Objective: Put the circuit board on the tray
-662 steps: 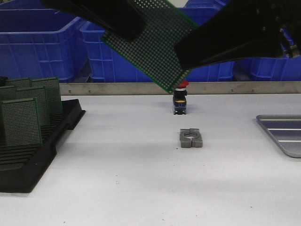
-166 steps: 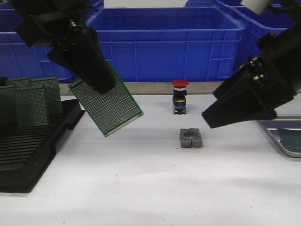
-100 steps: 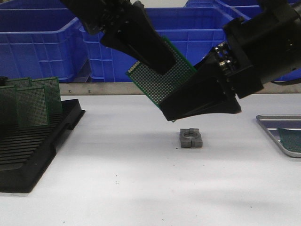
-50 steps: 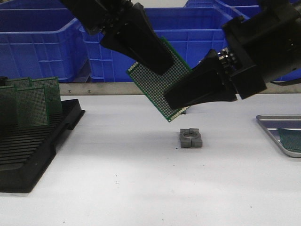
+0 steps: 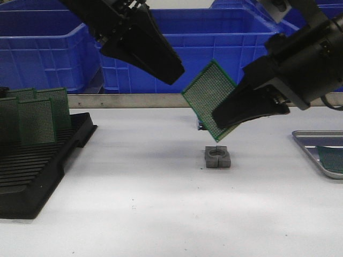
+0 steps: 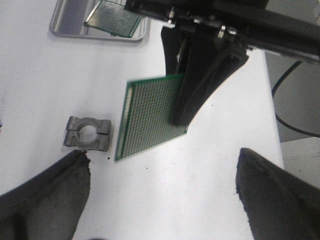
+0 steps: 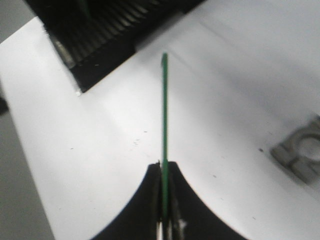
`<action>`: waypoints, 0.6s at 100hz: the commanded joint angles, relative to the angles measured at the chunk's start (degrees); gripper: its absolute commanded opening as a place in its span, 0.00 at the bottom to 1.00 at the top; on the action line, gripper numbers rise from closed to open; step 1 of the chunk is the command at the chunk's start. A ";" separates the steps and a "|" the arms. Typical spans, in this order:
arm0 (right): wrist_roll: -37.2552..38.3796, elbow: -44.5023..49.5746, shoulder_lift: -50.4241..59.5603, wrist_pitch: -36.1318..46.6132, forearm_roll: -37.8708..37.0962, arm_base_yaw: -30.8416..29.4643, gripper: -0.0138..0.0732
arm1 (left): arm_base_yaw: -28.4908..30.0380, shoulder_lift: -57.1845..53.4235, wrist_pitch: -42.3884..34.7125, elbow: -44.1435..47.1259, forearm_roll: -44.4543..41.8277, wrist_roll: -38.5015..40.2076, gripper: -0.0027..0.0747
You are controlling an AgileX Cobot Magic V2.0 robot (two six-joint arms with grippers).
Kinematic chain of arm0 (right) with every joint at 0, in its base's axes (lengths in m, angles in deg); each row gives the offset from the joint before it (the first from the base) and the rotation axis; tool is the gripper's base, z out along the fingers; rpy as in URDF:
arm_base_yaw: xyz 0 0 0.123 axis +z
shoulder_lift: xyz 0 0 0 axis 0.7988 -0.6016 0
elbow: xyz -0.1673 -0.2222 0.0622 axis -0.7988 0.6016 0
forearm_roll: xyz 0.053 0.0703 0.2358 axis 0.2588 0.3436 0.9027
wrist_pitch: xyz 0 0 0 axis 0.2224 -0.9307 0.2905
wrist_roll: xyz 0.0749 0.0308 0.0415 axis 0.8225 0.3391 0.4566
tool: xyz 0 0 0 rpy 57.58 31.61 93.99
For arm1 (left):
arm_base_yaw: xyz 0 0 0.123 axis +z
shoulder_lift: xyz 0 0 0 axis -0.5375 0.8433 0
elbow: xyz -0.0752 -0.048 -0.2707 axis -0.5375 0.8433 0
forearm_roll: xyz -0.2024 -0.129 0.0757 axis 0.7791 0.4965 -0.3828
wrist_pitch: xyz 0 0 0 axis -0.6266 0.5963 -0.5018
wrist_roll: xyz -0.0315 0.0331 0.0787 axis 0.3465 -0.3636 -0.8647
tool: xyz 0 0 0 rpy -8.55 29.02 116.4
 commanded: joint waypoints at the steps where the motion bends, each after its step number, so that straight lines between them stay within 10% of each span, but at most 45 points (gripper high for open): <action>1: 5.88 -1.33 2.15 1.05 0.85 -2.68 0.08 | 1.49 -2.73 -0.51 -1.86 3.29 0.54 0.77; 60: 13.44 -1.33 1.08 15.25 1.36 -23.92 0.08 | 2.64 -2.73 2.32 -1.86 3.29 1.01 0.77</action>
